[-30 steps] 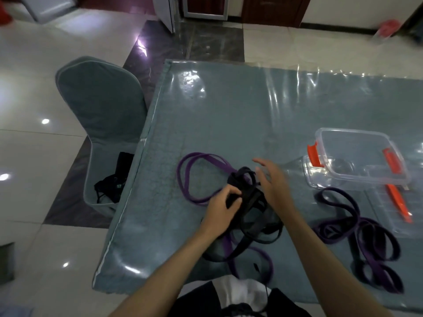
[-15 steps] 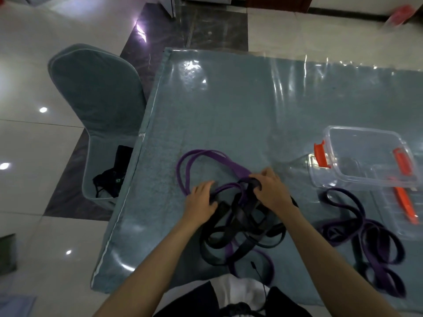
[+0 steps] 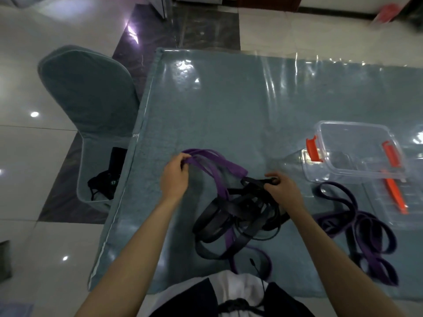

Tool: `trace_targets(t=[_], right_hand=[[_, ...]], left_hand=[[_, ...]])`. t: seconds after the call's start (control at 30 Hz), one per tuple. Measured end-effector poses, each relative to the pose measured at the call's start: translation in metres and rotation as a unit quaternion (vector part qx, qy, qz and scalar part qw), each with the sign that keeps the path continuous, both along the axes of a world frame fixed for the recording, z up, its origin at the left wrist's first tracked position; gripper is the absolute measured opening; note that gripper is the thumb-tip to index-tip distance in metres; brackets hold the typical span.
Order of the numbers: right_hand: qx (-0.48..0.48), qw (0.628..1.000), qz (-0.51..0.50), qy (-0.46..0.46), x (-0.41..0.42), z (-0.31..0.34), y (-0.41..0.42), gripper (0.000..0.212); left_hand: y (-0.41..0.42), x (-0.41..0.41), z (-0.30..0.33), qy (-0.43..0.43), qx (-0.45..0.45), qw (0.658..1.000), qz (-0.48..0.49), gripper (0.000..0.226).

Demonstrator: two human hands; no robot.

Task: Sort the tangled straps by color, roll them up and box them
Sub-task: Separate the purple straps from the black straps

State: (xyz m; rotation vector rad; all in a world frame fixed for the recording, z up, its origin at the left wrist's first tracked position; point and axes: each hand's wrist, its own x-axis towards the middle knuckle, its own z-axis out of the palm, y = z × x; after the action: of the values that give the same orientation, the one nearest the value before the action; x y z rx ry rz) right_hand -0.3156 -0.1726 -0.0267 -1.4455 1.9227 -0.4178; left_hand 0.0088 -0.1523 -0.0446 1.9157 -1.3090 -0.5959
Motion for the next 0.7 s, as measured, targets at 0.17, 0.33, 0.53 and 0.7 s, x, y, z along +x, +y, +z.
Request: trace_targets(t=[0.17,0.33,0.53,0.7], right_hand=[[0.053,0.984,-0.038,-0.165,0.010,0.020,-0.010,0.026],[0.106,0.948,-0.078,-0.291,0.044,0.036,-0.010,0.024],[0.189,0.897,-0.045,-0.397,0.063,0.034,-0.012,0.022],[0.087,0.985,0.113,-0.097,0.048,0.019,-0.012,0.028]], left_hand=[[-0.005,0.015,0.010,-0.072,0.055,0.996,-0.008,0.035],[0.020,-0.018,0.014,-0.105,0.075,0.936,-0.327,0.100],[0.036,-0.055,0.004,0.102,0.070,0.955,-0.271,0.041],[0.029,-0.029,0.023,0.209,0.015,0.972,-0.110,0.023]])
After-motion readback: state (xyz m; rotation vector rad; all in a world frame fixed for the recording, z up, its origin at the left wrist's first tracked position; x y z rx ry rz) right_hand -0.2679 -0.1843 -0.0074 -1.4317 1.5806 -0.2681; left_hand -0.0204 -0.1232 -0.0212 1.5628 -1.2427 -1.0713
